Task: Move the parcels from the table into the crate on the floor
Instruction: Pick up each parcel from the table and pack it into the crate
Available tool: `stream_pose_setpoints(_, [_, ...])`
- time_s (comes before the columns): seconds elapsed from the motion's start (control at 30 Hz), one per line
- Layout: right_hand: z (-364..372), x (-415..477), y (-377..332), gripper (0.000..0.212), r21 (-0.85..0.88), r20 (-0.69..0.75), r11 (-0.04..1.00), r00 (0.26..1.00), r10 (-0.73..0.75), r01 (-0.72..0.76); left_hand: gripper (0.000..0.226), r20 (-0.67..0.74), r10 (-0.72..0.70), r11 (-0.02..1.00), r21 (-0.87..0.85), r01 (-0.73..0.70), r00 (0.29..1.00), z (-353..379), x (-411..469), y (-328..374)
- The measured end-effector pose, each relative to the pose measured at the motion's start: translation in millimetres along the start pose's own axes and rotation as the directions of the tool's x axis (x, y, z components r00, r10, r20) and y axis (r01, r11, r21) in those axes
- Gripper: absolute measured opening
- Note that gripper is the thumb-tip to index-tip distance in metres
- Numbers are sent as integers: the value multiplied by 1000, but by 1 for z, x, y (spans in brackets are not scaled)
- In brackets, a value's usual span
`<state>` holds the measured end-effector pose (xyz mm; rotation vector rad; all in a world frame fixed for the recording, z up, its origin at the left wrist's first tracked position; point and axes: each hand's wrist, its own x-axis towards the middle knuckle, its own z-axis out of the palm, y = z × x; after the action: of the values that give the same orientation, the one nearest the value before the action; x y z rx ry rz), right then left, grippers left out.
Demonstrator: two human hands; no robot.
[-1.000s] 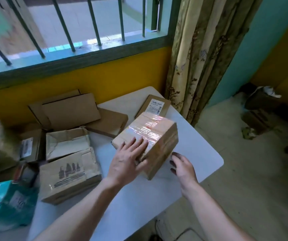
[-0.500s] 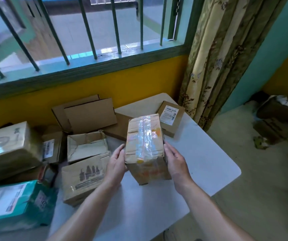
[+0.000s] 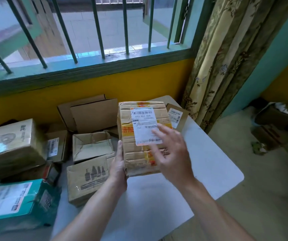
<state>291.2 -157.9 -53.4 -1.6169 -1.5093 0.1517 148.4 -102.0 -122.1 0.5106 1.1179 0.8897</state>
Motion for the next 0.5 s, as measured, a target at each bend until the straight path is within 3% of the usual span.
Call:
stream_pose_setpoints(0.07, [-9,13,8,51,79,10,972,975,221,-221,48,-20,-16,1000,-13,16,1000,-5,-1,3])
stream_pose_setpoints(0.1, [-14,20,10,60,160,87,914,928,363,-373,47,-18,-14,1000,-15,14,1000,-10,1,3])
stream_pose_setpoints(0.17, [-20,28,16,73,409,344,664,780,523,-626,61,6,-4,1000,-21,4,1000,-20,1,-1])
stream_pose_setpoints(0.2, [-21,27,21,73,511,482,505,719,501,-695,67,37,-8,1000,-16,9,999,-23,-3,-2])
stream_pose_setpoints(0.23, [-21,25,23,68,573,580,382,688,435,-725,71,72,-15,1000,-3,15,997,-25,-7,-3])
stream_pose_setpoints(0.3, [-16,16,22,59,630,646,263,681,345,-731,76,130,-19,1000,21,17,991,-26,-13,0])
stream_pose_setpoints(0.5, [0,-2,4,59,737,540,266,778,323,-622,71,210,12,1000,11,-14,978,-45,-25,14])
